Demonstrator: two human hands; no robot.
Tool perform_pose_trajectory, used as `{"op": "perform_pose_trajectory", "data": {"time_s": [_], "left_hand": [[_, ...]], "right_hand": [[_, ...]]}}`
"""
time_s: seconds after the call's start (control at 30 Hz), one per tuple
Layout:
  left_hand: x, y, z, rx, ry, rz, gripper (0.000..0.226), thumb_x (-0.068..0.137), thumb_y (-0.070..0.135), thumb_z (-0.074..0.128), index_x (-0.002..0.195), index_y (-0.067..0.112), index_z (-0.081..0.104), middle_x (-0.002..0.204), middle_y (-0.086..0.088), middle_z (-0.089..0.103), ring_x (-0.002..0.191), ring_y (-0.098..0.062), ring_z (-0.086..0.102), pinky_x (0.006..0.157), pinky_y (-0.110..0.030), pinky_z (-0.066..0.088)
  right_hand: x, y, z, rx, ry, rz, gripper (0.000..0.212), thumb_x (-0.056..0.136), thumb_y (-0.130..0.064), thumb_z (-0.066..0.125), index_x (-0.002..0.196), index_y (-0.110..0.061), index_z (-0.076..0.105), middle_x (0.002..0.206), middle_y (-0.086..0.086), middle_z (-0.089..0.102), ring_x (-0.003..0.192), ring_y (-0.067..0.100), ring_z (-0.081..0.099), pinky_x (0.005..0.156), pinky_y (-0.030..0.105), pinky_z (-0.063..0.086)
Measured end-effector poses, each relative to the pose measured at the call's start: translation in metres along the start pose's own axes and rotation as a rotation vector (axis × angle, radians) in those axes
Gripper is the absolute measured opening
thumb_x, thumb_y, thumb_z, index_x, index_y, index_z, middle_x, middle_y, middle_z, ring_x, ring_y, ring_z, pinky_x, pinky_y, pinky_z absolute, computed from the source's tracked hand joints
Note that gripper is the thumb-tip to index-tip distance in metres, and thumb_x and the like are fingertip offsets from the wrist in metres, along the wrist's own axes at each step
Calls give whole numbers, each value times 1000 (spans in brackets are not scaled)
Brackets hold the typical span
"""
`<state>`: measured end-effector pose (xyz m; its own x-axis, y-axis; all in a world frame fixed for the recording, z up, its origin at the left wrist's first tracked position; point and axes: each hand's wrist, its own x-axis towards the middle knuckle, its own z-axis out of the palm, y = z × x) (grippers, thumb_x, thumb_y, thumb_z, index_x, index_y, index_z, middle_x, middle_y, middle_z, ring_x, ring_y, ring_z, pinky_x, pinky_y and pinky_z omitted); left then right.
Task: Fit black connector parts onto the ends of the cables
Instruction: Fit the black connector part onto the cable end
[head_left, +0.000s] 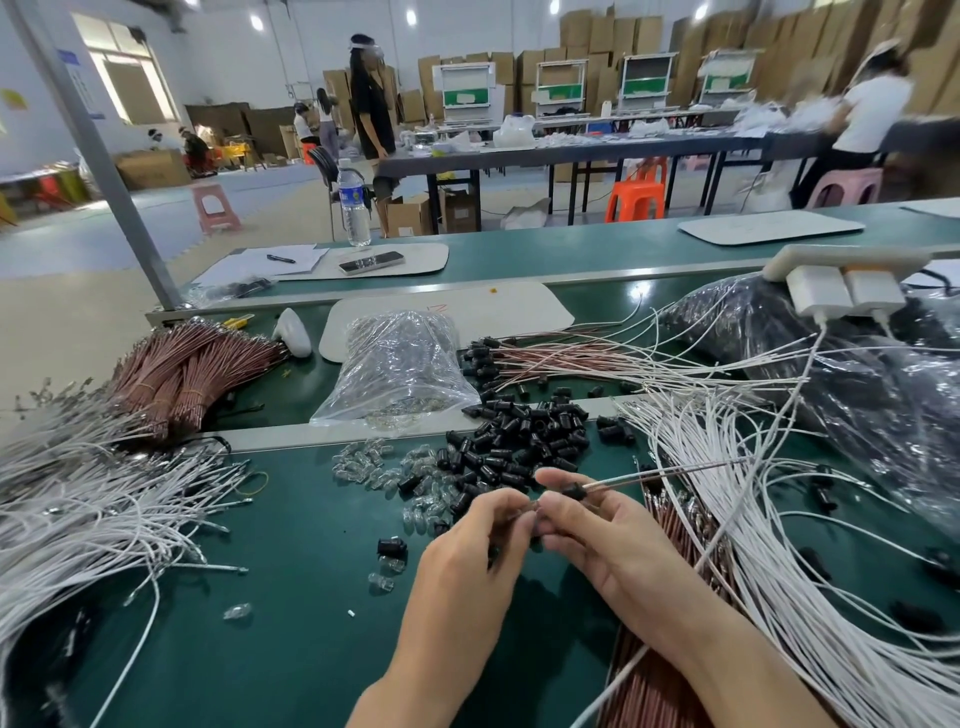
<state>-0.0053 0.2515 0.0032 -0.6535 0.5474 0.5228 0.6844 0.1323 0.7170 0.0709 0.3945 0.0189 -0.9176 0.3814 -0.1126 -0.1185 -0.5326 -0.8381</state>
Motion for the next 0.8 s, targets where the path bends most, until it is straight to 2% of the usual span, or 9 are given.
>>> {"op": "perform_pose_trajectory", "data": {"time_s": [0.07,0.13,0.2,0.27,0.43,0.8], "left_hand": [[1,-1,-1,-23,52,0,10,95,40,58,103,45,60,97,29,70,85,4,69,74,-13,52],[2,-1,-3,-40,81,-1,16,95,41,58,103,54,58,95,30,70,85,5,70,74,-7,49],[2,-2,-4,-58,78,-1,21,96,41,58,105,60,56,94,29,71,86,4,70,74,-8,50],[2,-3,-2,-68,68,1,24,97,40,58,107,61,55,94,28,71,87,3,71,75,-10,51],[0,-5,0,-87,52,7,23,97,41,59,109,60,55,93,26,72,87,0,72,76,-17,55],[-1,-3,-1,-72,58,3,29,94,39,61,108,63,55,96,29,71,87,2,72,75,-14,54]], "right_hand": [[-1,-2,1,21,23,-6,51,69,-29,82,114,-7,72,93,15,73,74,17,71,60,21,57],[-2,-4,0,14,70,-23,44,76,-35,75,110,-8,75,92,12,74,71,14,69,57,20,55],[-2,-5,-1,26,91,-35,32,81,-32,70,101,-9,80,87,11,74,68,12,68,55,19,54],[-2,-5,-2,21,72,-29,27,81,-29,70,100,-12,81,88,9,74,68,10,68,57,18,54],[-4,-4,-3,-22,3,6,38,77,-32,78,109,-12,79,93,8,75,76,9,70,64,19,56],[-6,-5,-1,-26,-26,27,37,75,-30,78,105,-8,80,92,12,77,77,10,72,66,17,56]]}}
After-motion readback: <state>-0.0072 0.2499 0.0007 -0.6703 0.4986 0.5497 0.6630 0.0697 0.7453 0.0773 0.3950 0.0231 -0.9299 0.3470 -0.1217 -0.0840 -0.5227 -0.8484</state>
